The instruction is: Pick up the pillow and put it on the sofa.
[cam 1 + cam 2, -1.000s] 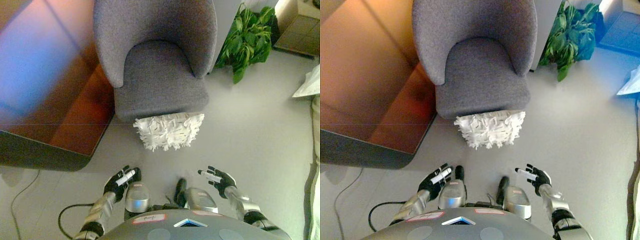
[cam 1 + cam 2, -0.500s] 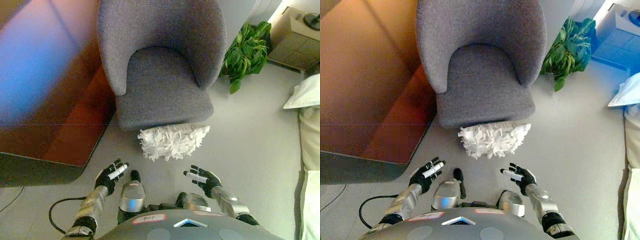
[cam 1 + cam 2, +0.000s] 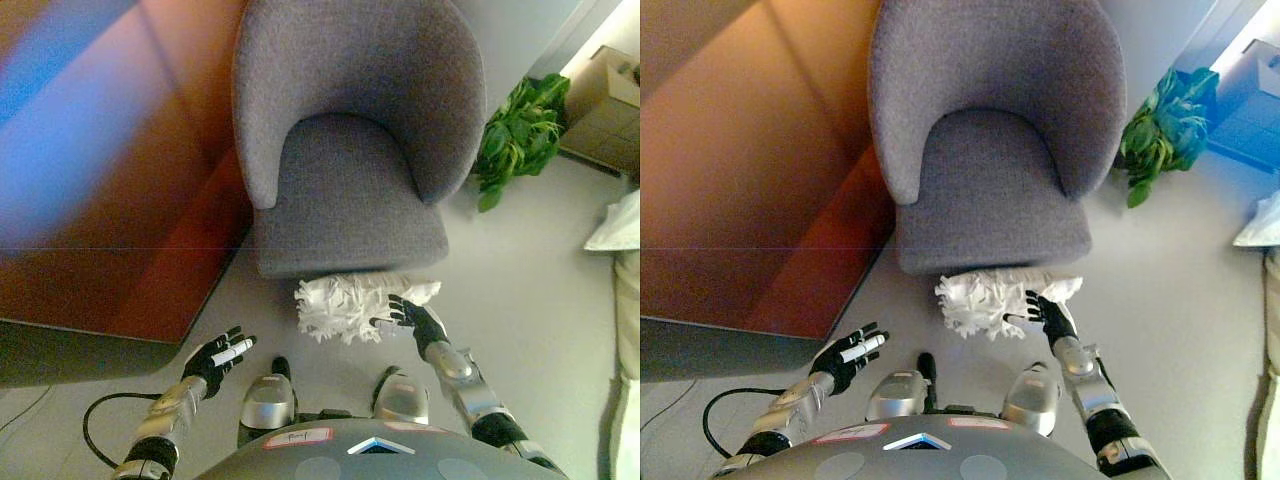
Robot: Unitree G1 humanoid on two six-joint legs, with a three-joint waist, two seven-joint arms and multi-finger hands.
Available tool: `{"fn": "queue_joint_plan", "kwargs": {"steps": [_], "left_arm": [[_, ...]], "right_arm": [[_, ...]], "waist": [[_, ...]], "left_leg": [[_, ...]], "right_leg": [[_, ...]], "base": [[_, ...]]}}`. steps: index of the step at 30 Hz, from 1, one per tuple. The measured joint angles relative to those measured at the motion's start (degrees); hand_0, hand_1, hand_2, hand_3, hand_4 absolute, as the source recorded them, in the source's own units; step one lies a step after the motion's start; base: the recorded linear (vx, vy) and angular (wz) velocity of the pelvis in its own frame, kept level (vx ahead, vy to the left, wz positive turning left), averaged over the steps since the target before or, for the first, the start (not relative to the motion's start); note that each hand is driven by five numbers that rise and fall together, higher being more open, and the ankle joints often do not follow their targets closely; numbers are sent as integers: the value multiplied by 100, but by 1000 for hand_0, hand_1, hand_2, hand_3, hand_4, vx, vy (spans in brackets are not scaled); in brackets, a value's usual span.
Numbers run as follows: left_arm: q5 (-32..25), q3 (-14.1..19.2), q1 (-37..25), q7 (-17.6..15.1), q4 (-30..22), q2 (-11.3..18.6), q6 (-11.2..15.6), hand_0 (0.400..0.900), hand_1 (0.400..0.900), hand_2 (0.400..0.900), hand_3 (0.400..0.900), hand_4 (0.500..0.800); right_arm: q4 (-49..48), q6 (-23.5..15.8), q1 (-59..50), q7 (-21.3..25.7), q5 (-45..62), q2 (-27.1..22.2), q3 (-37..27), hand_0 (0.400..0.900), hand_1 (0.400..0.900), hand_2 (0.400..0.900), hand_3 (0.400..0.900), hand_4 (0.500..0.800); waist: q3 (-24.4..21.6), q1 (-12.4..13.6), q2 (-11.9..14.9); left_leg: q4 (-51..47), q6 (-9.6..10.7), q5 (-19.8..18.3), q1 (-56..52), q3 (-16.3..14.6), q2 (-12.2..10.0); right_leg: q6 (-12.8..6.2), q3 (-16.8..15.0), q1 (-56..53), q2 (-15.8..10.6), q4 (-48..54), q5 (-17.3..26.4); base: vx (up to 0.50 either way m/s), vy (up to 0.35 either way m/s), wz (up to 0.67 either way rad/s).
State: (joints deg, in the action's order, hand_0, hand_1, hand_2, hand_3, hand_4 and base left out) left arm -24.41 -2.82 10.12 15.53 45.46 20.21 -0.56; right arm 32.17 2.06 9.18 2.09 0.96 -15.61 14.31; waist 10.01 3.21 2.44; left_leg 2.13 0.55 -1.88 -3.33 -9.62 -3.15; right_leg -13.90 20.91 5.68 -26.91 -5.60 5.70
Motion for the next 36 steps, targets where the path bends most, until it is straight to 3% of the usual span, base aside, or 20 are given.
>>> {"fn": "queue_joint_plan", "kwargs": {"steps": [2, 4, 5, 6, 8, 11, 15, 21, 28, 36], "left_arm": [[1, -31, 6, 116, -109, 59, -5, 900, 900, 900, 900, 800], [2, -83, 49, 215, -223, 262, 9, 900, 900, 900, 900, 800], [8, -54, 65, 225, -194, 279, 17, 900, 900, 900, 900, 800], [-1, -90, 115, 209, -208, 160, 5, 900, 900, 900, 900, 800], [-4, -343, 82, 219, -343, 32, -1, 900, 900, 900, 900, 800], [-27, -572, -157, 208, -375, -55, -4, 900, 900, 900, 900, 800], [-306, -583, -610, 211, -749, 169, 79, 900, 900, 900, 900, 800], [-1209, -643, -1199, 249, -1283, 607, 74, 900, 900, 900, 900, 800], [-1918, -713, -1299, 262, -1693, 815, 60, 900, 900, 900, 900, 800], [-2456, -754, -1314, 260, -2261, 973, 58, 900, 900, 900, 900, 800]], "right_arm": [[4, 2, 121, 124, -301, -13, 125, 900, 900, 900, 900, 800], [0, -3, 177, 191, -652, 18, 244, 900, 900, 900, 900, 800], [26, -19, 146, 221, -843, -70, 350, 900, 900, 900, 900, 800], [13, -20, 106, 295, -1084, -306, 342, 900, 900, 900, 900, 800], [-92, -29, -159, 515, -1702, -870, 345, 900, 900, 900, 900, 800], [-134, -33, -759, 966, -2319, -1706, 336, 900, 900, 900, 900, 800], [-254, -29, -1388, 1410, -2613, -2294, 289, 900, 900, 900, 900, 800], [-419, -280, -2388, 1402, -2609, -2336, 366, 900, 900, 900, 900, 800], [-587, -351, -2858, 1140, -2502, -2342, 582, 900, 900, 900, 900, 800], [-681, -329, -3012, 783, -1947, -2372, 619, 900, 900, 900, 900, 800]], "waist": [[-22, -2, 48], [-43, 13, 352], [-32, 9, 449], [-89, 53, 262], [18, 43, -117], [304, -9, -229], [957, -46, -90], [1812, 124, -229], [1897, 184, -305], [1899, 163, -309]], "left_leg": [[66, 202, -25, 0, 195, -105], [239, 497, -184, 41, 314, -137], [402, 686, -301, 71, 272, -256], [653, 863, -407, 241, 206, -631], [989, 953, -413, 594, 244, -1168], [1193, 904, -293, 1092, 318, -1438], [1654, 1020, -267, 1990, 574, -1317], [2958, 884, -377, 3616, 750, -1123], [3909, 664, -615, 4516, 730, -1071], [4521, 590, -667, 5387, 745, -1113]], "right_leg": [[191, -9, -66, 10, 284, 295], [321, -81, -359, 123, 326, 363], [-5, -116, -529, 200, 358, 289], [129, -59, -522, 442, 298, 129], [317, 91, -442, 941, 186, 16], [497, 105, 193, 1035, -401, -219], [477, 35, 984, 695, -1315, -576], [432, -250, 2321, 188, -2589, -928], [379, -459, 3023, -114, -3259, -1052], [398, -648, 3897, -272, -3906, -1145]], "base": [[278, -165, 39], [167, -140, 35], [18, -151, 38], [-61, -191, 46], [-184, -183, 51], [-236, -84, 48], [-219, -32, 35], [-179, 15, 26], [-105, 32, 10], [-53, 18, 6]]}}
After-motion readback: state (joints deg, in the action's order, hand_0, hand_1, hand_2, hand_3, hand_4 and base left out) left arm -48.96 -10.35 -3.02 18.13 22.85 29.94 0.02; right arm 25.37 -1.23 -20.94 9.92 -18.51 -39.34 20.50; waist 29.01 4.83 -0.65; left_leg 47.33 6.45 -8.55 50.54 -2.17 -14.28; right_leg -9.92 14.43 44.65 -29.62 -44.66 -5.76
